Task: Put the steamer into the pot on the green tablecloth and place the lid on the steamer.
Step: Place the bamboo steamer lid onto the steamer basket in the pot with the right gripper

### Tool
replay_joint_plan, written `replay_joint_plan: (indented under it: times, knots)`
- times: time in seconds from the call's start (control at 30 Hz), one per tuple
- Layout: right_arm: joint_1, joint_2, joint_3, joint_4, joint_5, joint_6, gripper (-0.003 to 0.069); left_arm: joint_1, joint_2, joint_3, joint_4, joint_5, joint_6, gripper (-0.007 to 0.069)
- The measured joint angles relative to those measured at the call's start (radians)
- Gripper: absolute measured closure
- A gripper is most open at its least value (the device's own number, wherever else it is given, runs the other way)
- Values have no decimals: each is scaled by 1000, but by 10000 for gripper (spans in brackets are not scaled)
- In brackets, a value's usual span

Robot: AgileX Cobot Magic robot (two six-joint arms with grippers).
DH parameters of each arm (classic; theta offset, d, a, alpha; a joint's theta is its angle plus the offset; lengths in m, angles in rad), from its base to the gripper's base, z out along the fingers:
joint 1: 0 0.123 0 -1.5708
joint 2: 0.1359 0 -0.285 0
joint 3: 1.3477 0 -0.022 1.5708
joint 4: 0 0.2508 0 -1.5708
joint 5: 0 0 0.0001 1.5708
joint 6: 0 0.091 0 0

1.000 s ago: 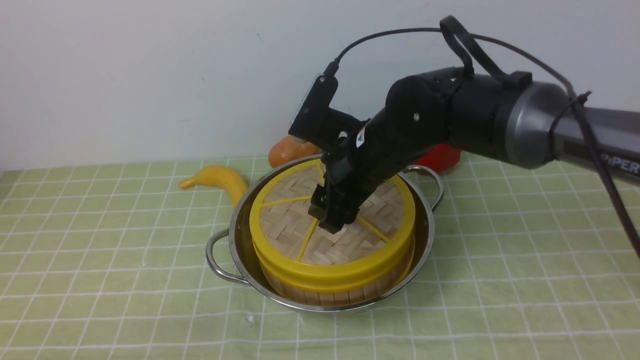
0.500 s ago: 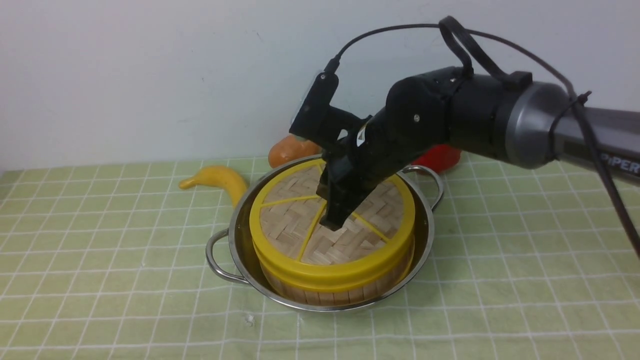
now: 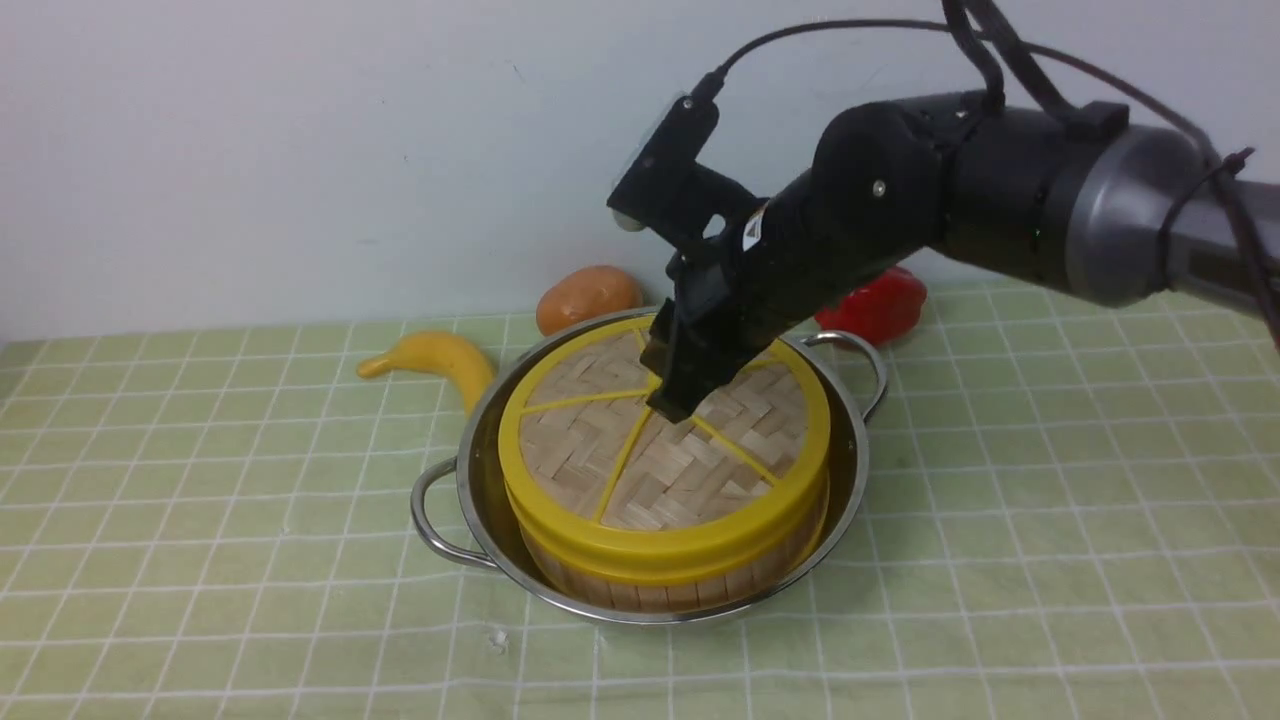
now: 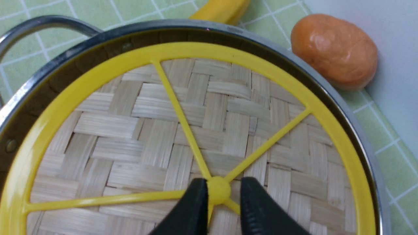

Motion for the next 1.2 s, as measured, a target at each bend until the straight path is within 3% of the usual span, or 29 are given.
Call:
replay_joint_plan:
  times: [0.1, 0.27, 0.47, 0.57, 0.6, 1.2]
  knots:
    - [-1, 23, 0, 10, -1, -14, 306, 0, 0, 0, 0, 0, 0, 423]
    - [-1, 45, 0, 29, -20, -41, 270, 0, 0, 0, 0, 0, 0, 419]
    - [-1, 66, 0, 35, -36, -46, 357, 0, 0, 0, 0, 0, 0, 413]
    - [-1, 68, 0, 37, -41, -46, 509, 0, 0, 0, 0, 0, 0, 402]
    - [-1, 68, 0, 37, -41, -46, 520, 0, 0, 0, 0, 0, 0, 402]
    - [-1, 39, 1, 44, -7, -49, 518, 0, 0, 0, 1, 0, 0, 382]
